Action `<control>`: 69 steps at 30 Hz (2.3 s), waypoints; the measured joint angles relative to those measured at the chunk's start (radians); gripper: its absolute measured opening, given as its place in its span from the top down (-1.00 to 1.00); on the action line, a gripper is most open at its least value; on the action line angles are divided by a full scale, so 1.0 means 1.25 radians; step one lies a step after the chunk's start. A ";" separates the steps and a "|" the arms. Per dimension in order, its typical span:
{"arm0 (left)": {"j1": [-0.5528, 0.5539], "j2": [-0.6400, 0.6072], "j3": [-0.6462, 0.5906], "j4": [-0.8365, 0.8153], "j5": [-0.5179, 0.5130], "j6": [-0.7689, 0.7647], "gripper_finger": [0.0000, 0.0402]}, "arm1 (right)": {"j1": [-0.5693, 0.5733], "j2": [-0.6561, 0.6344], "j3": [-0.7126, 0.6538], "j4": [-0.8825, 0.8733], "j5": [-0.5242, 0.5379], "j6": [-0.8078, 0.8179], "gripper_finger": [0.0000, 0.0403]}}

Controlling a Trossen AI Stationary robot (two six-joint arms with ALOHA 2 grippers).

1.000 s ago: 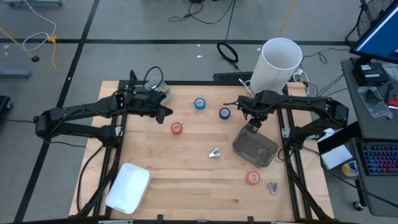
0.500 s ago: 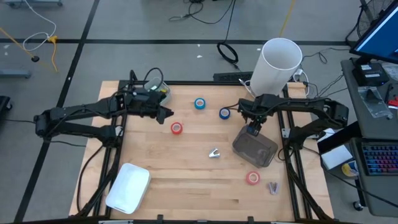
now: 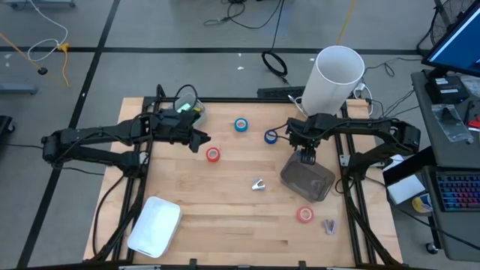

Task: Pick and place Stapler, Stapler remover, tape
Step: Put the small blue stapler into the gray bin

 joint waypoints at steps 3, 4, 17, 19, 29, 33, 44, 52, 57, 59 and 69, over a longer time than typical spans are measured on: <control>-0.008 0.000 0.000 -0.001 -0.020 0.001 0.14 | 0.000 0.000 0.000 0.006 0.000 -0.042 0.00; -0.010 0.000 0.000 -0.002 -0.024 0.002 0.14 | 0.000 0.000 0.000 0.007 -0.003 -0.054 0.00; -0.031 0.000 0.000 -0.002 -0.028 0.001 0.14 | -0.019 0.001 -0.084 0.085 -0.042 -0.152 0.00; -0.031 0.000 0.000 -0.002 -0.028 0.001 0.14 | -0.021 0.001 -0.091 0.099 -0.042 -0.156 0.00; -0.031 0.000 0.000 -0.002 -0.043 -0.001 0.14 | -0.022 0.001 -0.091 0.159 -0.042 -0.181 0.00; -0.031 0.000 0.000 -0.002 -0.045 -0.001 0.14 | -0.022 0.002 -0.091 0.167 -0.042 -0.202 0.00; -0.031 0.000 0.000 -0.002 -0.062 -0.001 0.14 | -0.045 0.056 -0.087 0.182 -0.073 -0.222 0.01; -0.031 0.000 0.000 -0.002 -0.062 -0.001 0.14 | -0.051 0.058 -0.091 0.186 -0.056 -0.226 0.20; -0.031 0.000 0.000 -0.002 -0.062 -0.001 0.14 | -0.046 0.059 -0.092 0.172 -0.060 -0.226 0.23; -0.031 0.000 0.000 -0.002 -0.063 -0.002 0.14 | -0.046 0.060 -0.092 0.176 -0.059 -0.226 0.23; -0.031 0.000 0.000 -0.002 -0.063 -0.001 0.14 | -0.047 0.060 -0.092 0.175 -0.103 -0.230 0.44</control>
